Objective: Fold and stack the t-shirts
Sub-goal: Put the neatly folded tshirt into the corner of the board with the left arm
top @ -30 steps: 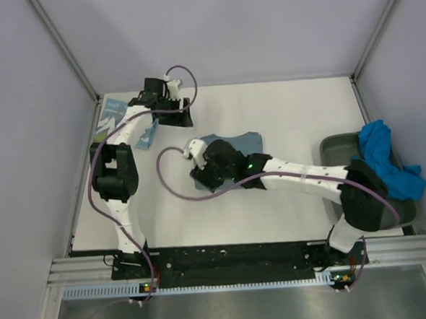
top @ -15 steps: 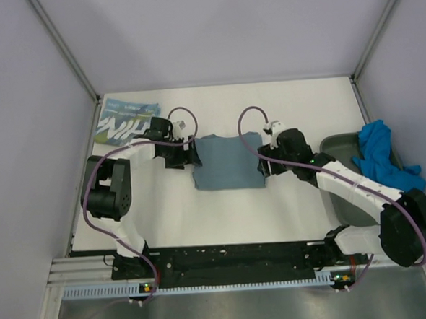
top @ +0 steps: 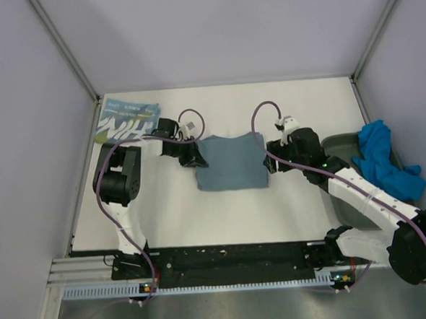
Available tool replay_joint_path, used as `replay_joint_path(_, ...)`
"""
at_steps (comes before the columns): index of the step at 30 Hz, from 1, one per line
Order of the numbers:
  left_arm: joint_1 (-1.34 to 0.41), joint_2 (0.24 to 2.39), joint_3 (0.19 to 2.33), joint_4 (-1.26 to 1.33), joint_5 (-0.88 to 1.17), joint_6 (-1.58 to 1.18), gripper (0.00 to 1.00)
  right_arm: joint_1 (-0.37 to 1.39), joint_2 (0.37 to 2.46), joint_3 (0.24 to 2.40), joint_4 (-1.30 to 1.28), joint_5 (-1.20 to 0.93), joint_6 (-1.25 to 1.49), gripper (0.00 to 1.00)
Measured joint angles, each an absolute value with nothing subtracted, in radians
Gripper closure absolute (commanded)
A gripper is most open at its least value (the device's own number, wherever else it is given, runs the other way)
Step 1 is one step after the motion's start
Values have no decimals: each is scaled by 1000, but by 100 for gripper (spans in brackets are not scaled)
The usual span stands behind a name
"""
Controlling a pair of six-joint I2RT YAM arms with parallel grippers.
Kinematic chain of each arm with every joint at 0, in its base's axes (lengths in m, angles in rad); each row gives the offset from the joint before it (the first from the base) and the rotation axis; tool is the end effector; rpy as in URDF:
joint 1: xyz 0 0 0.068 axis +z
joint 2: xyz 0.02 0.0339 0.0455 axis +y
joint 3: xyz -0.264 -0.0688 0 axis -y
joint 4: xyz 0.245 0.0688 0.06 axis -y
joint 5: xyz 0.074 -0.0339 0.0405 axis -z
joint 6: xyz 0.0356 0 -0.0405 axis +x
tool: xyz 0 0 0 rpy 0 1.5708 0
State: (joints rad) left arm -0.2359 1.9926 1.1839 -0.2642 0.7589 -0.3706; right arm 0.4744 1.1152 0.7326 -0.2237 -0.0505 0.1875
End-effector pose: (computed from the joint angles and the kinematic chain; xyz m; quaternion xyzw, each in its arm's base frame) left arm 0.3718 -0.1146 0.1308 0.0305 0.9043 -0.4110 0.1112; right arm 0.2158 0.1129 0.2523 -0.1382 0.8749 0.1718 0.4312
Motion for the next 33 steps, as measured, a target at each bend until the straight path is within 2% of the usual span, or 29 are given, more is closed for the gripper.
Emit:
replay_joint_path(5,-212,1993,1259,-379,766,-282,100,467,1114,733,-225,-50,186,38)
replay_joint_path(9,-179,1993,1416,-560,712,-115,100,466,1114,733,-228,-45,176,38)
replay_joint_path(18,-60,2041,1734,-855,399,268,100,449,1089,732,-245,-27,142,38)
replay_joint_path(27,-2,2070,1873,-907,46,475,100,446,1087,732,-256,-20,127,38)
replay_joint_path(33,-5,2062,1904,-896,-108,558,100,440,1087,732,-257,-17,121,38)
